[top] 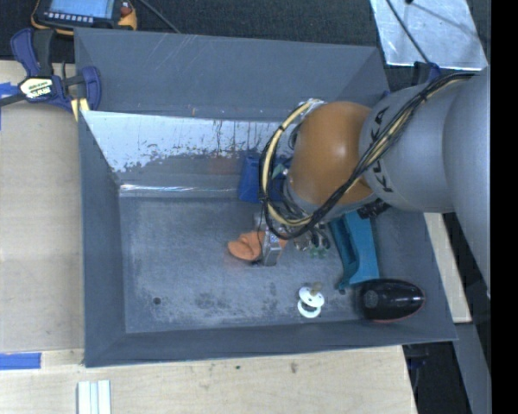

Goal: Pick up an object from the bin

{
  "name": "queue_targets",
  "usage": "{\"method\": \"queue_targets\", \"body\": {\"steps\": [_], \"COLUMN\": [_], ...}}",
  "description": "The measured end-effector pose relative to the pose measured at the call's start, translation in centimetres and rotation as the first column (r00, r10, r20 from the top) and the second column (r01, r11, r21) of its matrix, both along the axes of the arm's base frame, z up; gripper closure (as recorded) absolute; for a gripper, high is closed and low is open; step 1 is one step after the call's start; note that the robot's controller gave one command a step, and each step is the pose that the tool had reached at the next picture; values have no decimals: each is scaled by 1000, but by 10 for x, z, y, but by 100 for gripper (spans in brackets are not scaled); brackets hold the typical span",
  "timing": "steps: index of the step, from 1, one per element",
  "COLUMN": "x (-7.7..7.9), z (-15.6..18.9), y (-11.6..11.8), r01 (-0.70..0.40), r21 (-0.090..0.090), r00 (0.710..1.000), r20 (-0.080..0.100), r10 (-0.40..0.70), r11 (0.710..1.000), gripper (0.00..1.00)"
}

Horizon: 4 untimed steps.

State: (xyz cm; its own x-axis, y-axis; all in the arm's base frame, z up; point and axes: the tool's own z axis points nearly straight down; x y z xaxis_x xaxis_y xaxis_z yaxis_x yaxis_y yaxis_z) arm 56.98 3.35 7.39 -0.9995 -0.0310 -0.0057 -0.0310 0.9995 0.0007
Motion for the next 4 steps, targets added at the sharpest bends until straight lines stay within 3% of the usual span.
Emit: {"method": "queue_targets", "body": {"steps": [4], "x": [0], "z": [27], "y": [0], "r01": [0], "r21": [-1], "r00": [1000], "r20": [-4], "r10": [0], "r11": [1000], "gripper": [100]}}
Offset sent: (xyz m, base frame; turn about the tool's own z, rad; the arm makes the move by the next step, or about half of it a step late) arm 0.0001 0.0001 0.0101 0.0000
